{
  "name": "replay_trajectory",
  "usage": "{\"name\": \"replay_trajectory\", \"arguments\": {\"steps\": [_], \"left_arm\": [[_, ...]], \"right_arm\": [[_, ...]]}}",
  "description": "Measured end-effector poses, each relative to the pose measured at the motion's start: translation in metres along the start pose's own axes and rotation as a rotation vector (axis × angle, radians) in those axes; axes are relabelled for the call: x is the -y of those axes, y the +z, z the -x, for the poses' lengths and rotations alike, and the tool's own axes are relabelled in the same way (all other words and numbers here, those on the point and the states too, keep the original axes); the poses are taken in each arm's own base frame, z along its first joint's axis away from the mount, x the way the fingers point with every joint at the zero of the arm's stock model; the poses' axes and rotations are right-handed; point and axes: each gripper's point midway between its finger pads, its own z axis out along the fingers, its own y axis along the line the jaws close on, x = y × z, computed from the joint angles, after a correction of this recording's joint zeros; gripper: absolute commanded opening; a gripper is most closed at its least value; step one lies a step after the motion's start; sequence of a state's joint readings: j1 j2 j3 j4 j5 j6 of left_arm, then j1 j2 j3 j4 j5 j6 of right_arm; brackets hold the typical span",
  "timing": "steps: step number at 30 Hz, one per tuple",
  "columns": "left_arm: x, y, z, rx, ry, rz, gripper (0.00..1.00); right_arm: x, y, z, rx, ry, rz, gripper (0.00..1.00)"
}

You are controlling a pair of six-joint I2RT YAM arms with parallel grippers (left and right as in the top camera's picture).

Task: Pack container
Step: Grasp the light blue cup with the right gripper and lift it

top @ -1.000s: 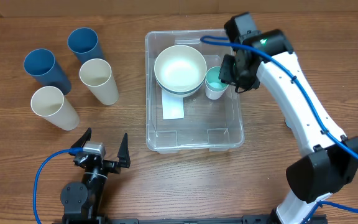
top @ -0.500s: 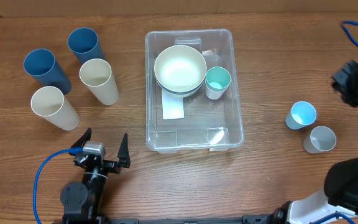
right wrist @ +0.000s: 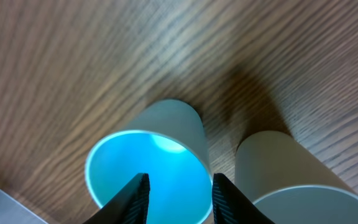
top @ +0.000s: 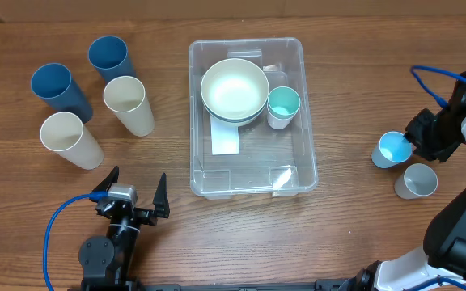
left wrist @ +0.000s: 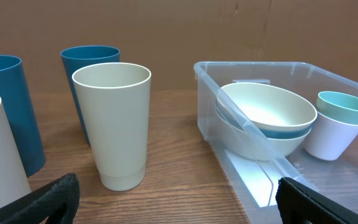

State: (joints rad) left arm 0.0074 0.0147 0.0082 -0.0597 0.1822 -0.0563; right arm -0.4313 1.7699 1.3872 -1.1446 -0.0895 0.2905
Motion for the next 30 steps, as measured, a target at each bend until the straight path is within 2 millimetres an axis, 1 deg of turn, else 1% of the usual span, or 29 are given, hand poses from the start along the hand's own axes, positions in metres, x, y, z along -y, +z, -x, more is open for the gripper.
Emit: {"name": "replay_trajectory", "arguments": {"steps": [3, 4, 6, 7, 8, 10, 12, 16, 19, 20, 21, 24, 25, 26, 28, 29, 30], "left_arm": [[0.000, 0.000, 0.000, 0.000, 0.000, 0.000, 1.00], [0.000, 0.000, 0.000, 0.000, 0.000, 0.000, 1.00], [0.000, 0.000, 0.000, 0.000, 0.000, 0.000, 1.00], [0.000, 0.000, 0.000, 0.000, 0.000, 0.000, 1.00], [0.000, 0.000, 0.000, 0.000, 0.000, 0.000, 1.00], [0.000, 0.000, 0.000, 0.000, 0.000, 0.000, 1.00], [0.000, 0.000, 0.000, 0.000, 0.000, 0.000, 1.00], [0.000, 0.000, 0.000, 0.000, 0.000, 0.000, 1.00], [0.000, 0.000, 0.000, 0.000, 0.000, 0.000, 1.00], [0.000, 0.000, 0.000, 0.000, 0.000, 0.000, 1.00], [0.000, 0.000, 0.000, 0.000, 0.000, 0.000, 1.00], [0.000, 0.000, 0.000, 0.000, 0.000, 0.000, 1.00], [0.000, 0.000, 0.000, 0.000, 0.000, 0.000, 1.00], [0.000, 0.000, 0.000, 0.001, 0.000, 0.000, 1.00], [0.000, 0.000, 0.000, 0.000, 0.000, 0.000, 1.00], [0.000, 0.000, 0.000, 0.000, 0.000, 0.000, 1.00], [0.000, 0.000, 0.000, 0.000, 0.000, 0.000, 1.00]], "right_arm": [[0.002, 0.008, -0.002, -0.001, -0.003, 0.000, 0.34], [0.002, 0.010, -0.002, 0.000, -0.003, 0.000, 0.31], [0.004, 0.016, -0.004, -0.003, -0.005, -0.002, 0.28], [0.004, 0.018, -0.005, -0.004, -0.003, -0.002, 0.25], [0.005, 0.022, -0.006, -0.004, -0.005, -0.001, 0.19], [0.007, 0.028, -0.010, -0.011, 0.001, -0.004, 0.13], [0.008, 0.030, -0.010, -0.011, 0.002, -0.005, 0.04], [0.005, 0.030, -0.004, 0.013, 0.010, 0.006, 0.04], [0.004, 0.027, -0.007, -0.003, 0.016, 0.011, 0.04], [0.002, 0.021, -0.008, -0.015, 0.019, 0.013, 0.04], [-0.003, 0.008, -0.005, -0.017, 0.021, 0.025, 0.04], [-0.033, -0.051, 0.019, 0.064, -0.015, 0.095, 0.04], [-0.043, -0.068, 0.021, 0.089, -0.040, 0.109, 0.04], [-0.063, -0.091, 0.019, 0.125, -0.091, 0.136, 0.04], [-0.098, -0.121, 0.009, 0.183, -0.189, 0.185, 0.04], [-0.121, -0.137, -0.001, 0.217, -0.255, 0.220, 0.04], [-0.148, -0.153, -0.017, 0.249, -0.335, 0.263, 0.04]]}}
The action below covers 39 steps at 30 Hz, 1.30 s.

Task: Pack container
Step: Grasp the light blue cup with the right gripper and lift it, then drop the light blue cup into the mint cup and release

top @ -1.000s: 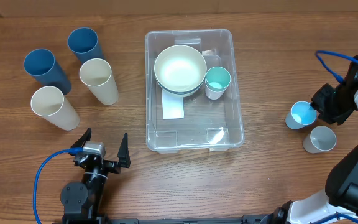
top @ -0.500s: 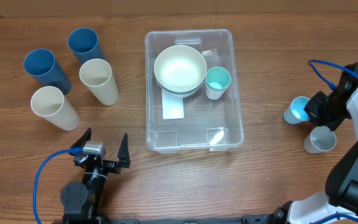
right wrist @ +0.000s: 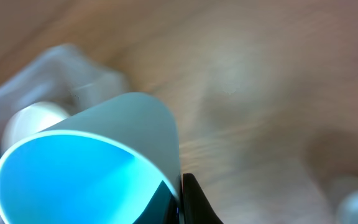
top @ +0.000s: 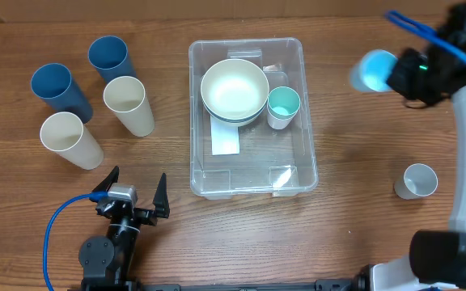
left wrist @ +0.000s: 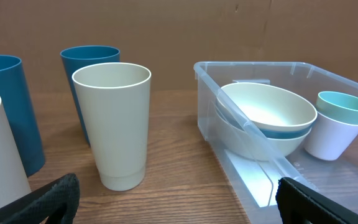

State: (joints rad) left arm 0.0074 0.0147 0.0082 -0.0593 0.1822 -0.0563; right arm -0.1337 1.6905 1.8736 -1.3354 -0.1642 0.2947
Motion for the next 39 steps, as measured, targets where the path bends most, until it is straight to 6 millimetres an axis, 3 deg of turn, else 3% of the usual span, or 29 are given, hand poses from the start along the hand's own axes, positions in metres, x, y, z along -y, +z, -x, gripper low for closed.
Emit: {"name": "replay_trajectory", "arguments": {"steps": [2, 4, 8, 15, 21, 22, 23, 29, 33, 37, 39], "left_arm": [[0.000, 0.000, 0.000, 0.000, 0.000, 0.000, 1.00], [0.000, 0.000, 0.000, 0.000, 0.000, 0.000, 1.00], [0.000, 0.000, 0.000, 0.000, 0.000, 0.000, 1.00], [0.000, 0.000, 0.000, 0.000, 0.000, 0.000, 1.00], [0.000, 0.000, 0.000, 0.000, 0.000, 0.000, 1.00], [0.000, 0.000, 0.000, 0.000, 0.000, 0.000, 1.00], [0.000, 0.000, 0.000, 0.000, 0.000, 0.000, 1.00], [0.000, 0.000, 0.000, 0.000, 0.000, 0.000, 1.00], [0.000, 0.000, 0.000, 0.000, 0.000, 0.000, 1.00], [0.000, 0.000, 0.000, 0.000, 0.000, 0.000, 1.00], [0.000, 0.000, 0.000, 0.000, 0.000, 0.000, 1.00]], "right_arm": [[-0.046, -0.007, -0.011, 0.026, -0.108, 0.062, 0.04], [-0.080, -0.003, -0.027, 0.025, -0.188, 0.076, 0.04], [-0.108, 0.013, -0.052, -0.005, -0.258, 0.066, 0.04], [-0.114, 0.072, -0.077, -0.130, -0.288, -0.010, 0.04], [-0.110, 0.083, -0.078, -0.145, -0.285, -0.036, 0.05], [-0.110, 0.085, -0.078, -0.148, -0.285, -0.039, 0.28], [-0.108, 0.087, -0.079, -0.153, -0.285, -0.043, 0.39], [-0.098, 0.098, -0.091, -0.194, -0.281, -0.071, 0.37], [-0.091, 0.089, -0.100, -0.246, -0.280, -0.100, 0.34], [-0.100, 0.048, -0.086, -0.211, -0.284, -0.093, 0.33], [-0.091, 0.026, -0.084, -0.191, -0.282, -0.130, 0.33]]}}
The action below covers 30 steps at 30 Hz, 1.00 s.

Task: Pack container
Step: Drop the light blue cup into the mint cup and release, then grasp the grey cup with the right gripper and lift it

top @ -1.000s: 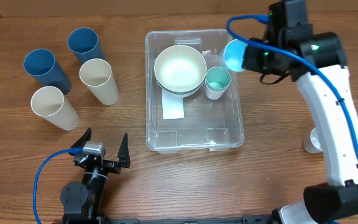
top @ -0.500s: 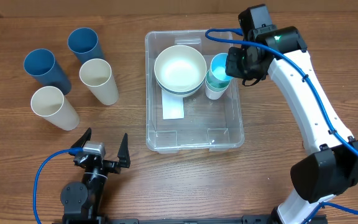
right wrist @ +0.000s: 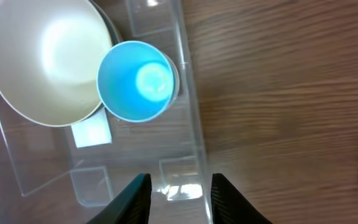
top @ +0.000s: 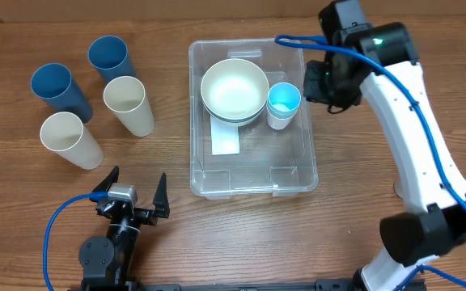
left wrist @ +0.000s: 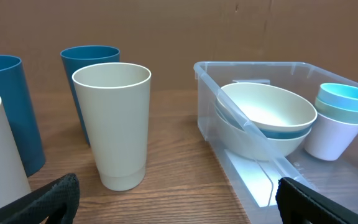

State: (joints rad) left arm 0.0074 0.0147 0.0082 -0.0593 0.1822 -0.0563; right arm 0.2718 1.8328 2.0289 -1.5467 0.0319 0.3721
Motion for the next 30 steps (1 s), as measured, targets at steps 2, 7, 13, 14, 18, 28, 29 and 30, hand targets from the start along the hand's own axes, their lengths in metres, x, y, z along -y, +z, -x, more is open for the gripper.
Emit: {"name": "replay_trajectory", "arguments": {"steps": [2, 7, 13, 14, 18, 28, 29, 30], "left_arm": [[0.000, 0.000, 0.000, 0.000, 0.000, 0.000, 1.00], [0.000, 0.000, 0.000, 0.000, 0.000, 0.000, 1.00], [0.000, 0.000, 0.000, 0.000, 0.000, 0.000, 1.00], [0.000, 0.000, 0.000, 0.000, 0.000, 0.000, 1.00], [0.000, 0.000, 0.000, 0.000, 0.000, 0.000, 1.00], [0.000, 0.000, 0.000, 0.000, 0.000, 0.000, 1.00], [0.000, 0.000, 0.000, 0.000, 0.000, 0.000, 1.00], [0.000, 0.000, 0.000, 0.000, 0.000, 0.000, 1.00]], "right_arm": [[0.021, -0.021, -0.013, 0.000, 0.029, -0.062, 0.32], [0.087, -0.078, -0.019, 0.125, 0.227, -0.121, 0.32], [0.192, -0.121, -0.064, 0.268, 0.614, -0.200, 0.32], [0.205, -0.112, -0.072, 0.267, 0.671, -0.209, 0.32], [0.230, -0.041, -0.085, 0.174, 0.793, -0.191, 0.32], [0.281, 0.075, -0.133, 0.086, 1.156, -0.147, 0.32], [0.283, 0.076, -0.134, 0.091, 1.165, -0.146, 0.32], [0.283, 0.077, -0.134, 0.094, 1.171, -0.144, 0.32]]}}
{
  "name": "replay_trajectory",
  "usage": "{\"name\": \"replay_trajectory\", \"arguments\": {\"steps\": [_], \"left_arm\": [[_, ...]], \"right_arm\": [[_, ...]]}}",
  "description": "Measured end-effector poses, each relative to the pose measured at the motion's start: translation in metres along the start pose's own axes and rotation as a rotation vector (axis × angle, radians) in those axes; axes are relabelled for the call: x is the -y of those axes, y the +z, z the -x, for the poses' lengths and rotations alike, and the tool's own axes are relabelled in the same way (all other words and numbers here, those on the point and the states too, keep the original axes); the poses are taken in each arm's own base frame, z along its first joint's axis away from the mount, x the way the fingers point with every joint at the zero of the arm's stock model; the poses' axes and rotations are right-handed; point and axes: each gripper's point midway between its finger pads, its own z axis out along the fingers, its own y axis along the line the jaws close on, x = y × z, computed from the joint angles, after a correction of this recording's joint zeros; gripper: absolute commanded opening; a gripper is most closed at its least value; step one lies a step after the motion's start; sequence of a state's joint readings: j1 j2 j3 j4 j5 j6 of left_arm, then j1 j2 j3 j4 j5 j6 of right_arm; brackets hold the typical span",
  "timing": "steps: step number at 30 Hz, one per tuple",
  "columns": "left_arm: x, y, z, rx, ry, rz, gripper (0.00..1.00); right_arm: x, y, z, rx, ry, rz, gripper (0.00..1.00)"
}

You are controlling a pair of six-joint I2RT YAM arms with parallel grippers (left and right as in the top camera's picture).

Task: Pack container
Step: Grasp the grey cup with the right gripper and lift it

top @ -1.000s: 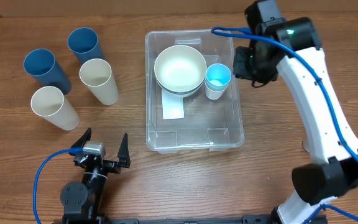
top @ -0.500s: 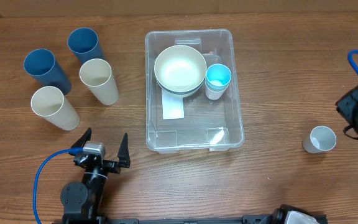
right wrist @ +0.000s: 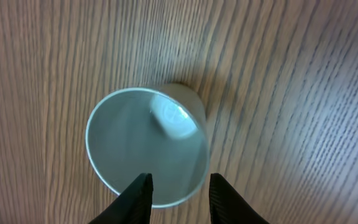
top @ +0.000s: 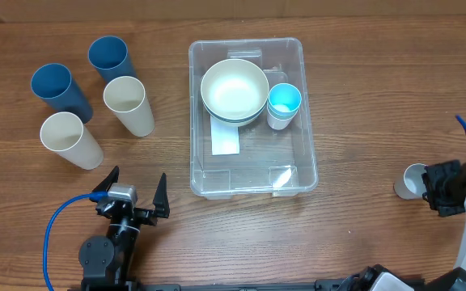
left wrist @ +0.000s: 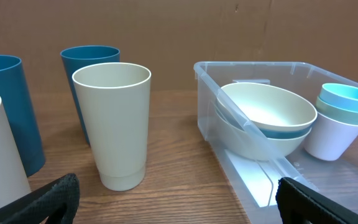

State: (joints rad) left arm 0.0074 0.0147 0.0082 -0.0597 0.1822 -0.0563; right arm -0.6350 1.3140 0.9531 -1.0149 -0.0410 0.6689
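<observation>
The clear plastic container [top: 253, 178] sits mid-table and holds stacked bowls [top: 235, 89] and a small stack of cups topped by a blue cup [top: 284, 98]. A small grey cup [top: 411, 181] stands upright on the table at the right. My right gripper [top: 432, 187] is at that cup, open. In the right wrist view, one of its fingers [right wrist: 140, 191] lies over the grey cup's [right wrist: 143, 143] mouth and the other is just outside the rim. My left gripper [top: 133, 196] rests open at the front left, holding nothing.
Two tall blue tumblers [top: 108, 56] [top: 57, 87] and two tall cream tumblers [top: 128, 103] [top: 69, 138] stand left of the container. In the left wrist view a cream tumbler [left wrist: 112, 121] is closest, with the container wall [left wrist: 241, 121] to its right.
My right gripper was open over the container beside the blue cup on the stack. It is now at the front right, open around the grey cup's rim. The left arm has not moved.
My right gripper first straddled the rim of the blue cup on the table at the right. Then it held that cup in the air at the back right. Then the blue cup sat nested on the stack in the container, released. Now the gripper is at the grey cup.
</observation>
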Motion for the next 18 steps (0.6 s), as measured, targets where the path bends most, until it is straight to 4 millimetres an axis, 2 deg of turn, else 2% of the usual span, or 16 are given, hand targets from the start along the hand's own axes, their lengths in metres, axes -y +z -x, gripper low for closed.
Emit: {"name": "replay_trajectory", "arguments": {"steps": [4, 12, 18], "left_arm": [[0.000, 0.000, 0.000, 0.000, 0.000, 0.000, 1.00], [0.000, 0.000, 0.000, 0.000, 0.000, 0.000, 1.00], [0.000, 0.000, 0.000, 0.000, 0.000, 0.000, 1.00]], "right_arm": [[-0.002, 0.000, 0.001, 0.005, 0.008, 0.008, 0.32], [0.009, 0.001, -0.003, -0.006, 0.013, -0.039, 0.31], [0.017, 0.029, -0.007, 0.013, 0.012, -0.033, 0.31]]}}
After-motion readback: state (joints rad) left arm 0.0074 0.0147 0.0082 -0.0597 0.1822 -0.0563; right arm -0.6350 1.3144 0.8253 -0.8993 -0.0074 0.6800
